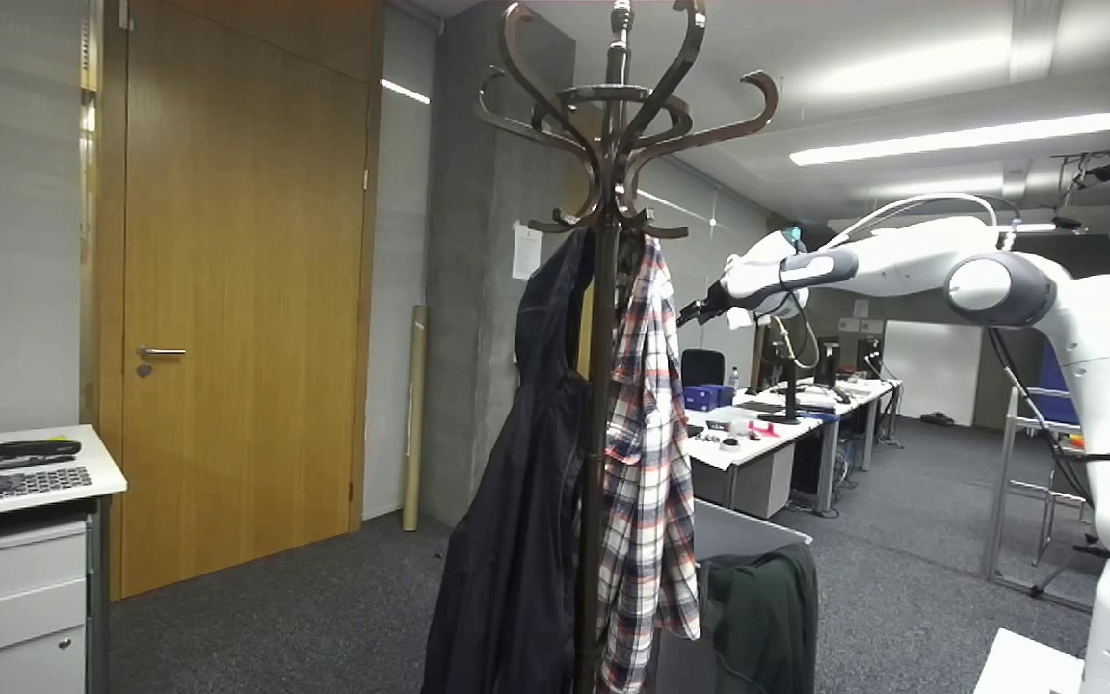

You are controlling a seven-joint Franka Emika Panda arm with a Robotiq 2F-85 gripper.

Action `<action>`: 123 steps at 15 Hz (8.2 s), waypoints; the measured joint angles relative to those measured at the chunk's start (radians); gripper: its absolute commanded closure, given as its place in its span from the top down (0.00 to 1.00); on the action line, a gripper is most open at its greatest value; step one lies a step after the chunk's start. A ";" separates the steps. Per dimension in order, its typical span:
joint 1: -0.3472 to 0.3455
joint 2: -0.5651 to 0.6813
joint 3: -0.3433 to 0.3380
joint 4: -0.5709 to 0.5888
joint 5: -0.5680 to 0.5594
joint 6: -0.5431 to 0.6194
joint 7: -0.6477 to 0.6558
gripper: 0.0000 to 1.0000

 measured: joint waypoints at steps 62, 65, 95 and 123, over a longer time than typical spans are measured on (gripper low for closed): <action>0.168 -0.140 -0.106 -1.022 -0.219 0.169 0.467 1.00; 0.213 -0.096 -0.158 -1.052 -0.262 0.251 0.471 1.00; 0.046 0.156 0.009 -0.941 -0.223 0.331 0.163 0.50; -0.020 -0.166 -0.050 -0.681 -0.229 0.195 0.107 0.04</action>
